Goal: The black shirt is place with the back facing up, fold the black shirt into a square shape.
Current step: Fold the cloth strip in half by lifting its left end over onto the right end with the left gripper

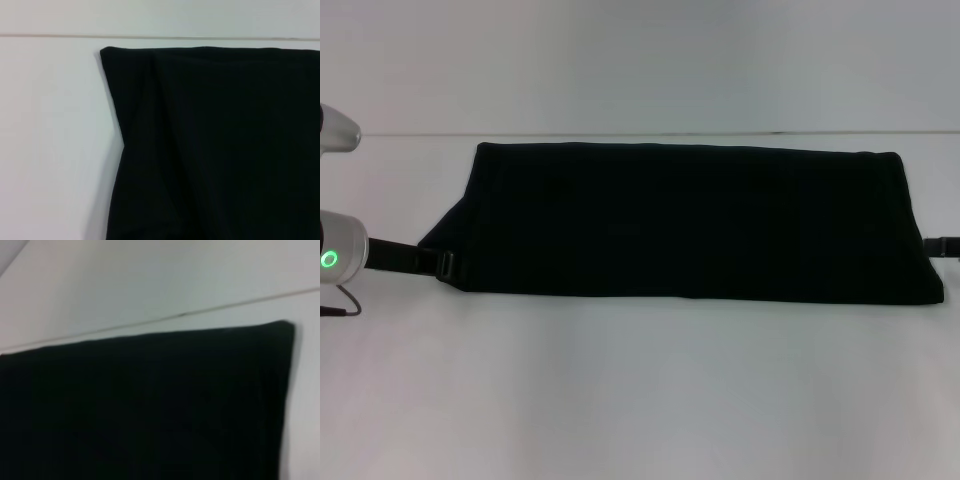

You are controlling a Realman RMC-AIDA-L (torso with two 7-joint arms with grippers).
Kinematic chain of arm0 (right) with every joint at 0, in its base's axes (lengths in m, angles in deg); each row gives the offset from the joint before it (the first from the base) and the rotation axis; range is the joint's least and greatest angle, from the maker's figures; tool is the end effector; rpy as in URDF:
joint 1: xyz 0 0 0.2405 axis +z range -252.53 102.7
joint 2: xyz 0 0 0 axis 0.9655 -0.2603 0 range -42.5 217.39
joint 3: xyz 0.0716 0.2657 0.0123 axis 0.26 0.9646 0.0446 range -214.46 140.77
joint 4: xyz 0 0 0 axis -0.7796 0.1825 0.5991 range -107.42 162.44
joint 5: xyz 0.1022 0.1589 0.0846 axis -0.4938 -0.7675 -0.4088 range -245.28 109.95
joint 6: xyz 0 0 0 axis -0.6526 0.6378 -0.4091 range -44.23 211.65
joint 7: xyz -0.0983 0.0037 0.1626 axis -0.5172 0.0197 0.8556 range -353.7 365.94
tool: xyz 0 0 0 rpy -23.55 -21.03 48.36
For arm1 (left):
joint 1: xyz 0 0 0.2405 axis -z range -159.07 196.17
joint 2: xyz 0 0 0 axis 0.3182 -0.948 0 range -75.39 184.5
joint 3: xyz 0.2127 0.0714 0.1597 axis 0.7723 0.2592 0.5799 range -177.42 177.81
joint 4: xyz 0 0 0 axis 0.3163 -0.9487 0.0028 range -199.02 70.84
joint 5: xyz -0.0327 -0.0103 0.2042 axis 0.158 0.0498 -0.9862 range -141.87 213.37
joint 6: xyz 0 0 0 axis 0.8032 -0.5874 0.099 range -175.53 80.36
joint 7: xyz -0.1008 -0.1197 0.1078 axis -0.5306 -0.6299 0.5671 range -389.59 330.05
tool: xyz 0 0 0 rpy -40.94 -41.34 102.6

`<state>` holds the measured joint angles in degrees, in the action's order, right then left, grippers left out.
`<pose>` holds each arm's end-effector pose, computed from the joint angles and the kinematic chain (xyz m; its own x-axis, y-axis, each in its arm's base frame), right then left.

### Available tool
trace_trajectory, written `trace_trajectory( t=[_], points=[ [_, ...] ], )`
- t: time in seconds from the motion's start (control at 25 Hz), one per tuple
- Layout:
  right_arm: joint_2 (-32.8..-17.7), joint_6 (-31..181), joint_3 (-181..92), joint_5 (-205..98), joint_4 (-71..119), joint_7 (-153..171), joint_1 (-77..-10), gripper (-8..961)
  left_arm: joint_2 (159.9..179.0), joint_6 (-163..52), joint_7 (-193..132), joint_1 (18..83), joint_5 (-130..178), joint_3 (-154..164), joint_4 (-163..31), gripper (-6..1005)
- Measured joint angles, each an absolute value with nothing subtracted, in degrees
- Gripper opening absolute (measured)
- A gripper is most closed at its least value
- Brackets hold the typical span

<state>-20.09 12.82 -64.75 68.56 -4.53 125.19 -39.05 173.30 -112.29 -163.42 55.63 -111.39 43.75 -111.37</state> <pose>0.3619 0.4161 0.0403 0.3734 -0.7911 -0.4845 -0.9217 -0.2575 -0.2900 -0.3226 0.4268 -0.0209 0.4696 0.8230 0.3195 0.8384 -0.3023 -0.4536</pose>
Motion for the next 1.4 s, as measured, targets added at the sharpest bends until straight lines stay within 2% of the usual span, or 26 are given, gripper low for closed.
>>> trace_trajectory(
  t=[0.4, 0.84, 1.16, 1.4],
  points=[
    [-21.0, 16.3, -70.0, 68.7, -3.6, 128.4, -38.8, 785, 173.22, -112.3, -163.2, 55.6, -111.4, 43.8, -111.4, 0],
    [-21.36, 16.5, -70.0, 68.8, -1.5, 128.6, -38.7, 661, 173.26, -112.2, -162.7, 55.6, -111.4, 43.8, -111.4, 0],
    [-21.48, 16.6, -69.6, 68.6, -1.9, 128.0, -39.1, 633, 173.2, -112.2, -162.6, 55.6, -111.4, 43.8, -111.4, 1],
    [-21.53, 16.8, -69.5, 68.6, -1.9, 127.3, -39.4, 397, 173.27, -112.1, -162.6, 55.6, -111.4, 43.7, -111.4, 1]
  ],
)
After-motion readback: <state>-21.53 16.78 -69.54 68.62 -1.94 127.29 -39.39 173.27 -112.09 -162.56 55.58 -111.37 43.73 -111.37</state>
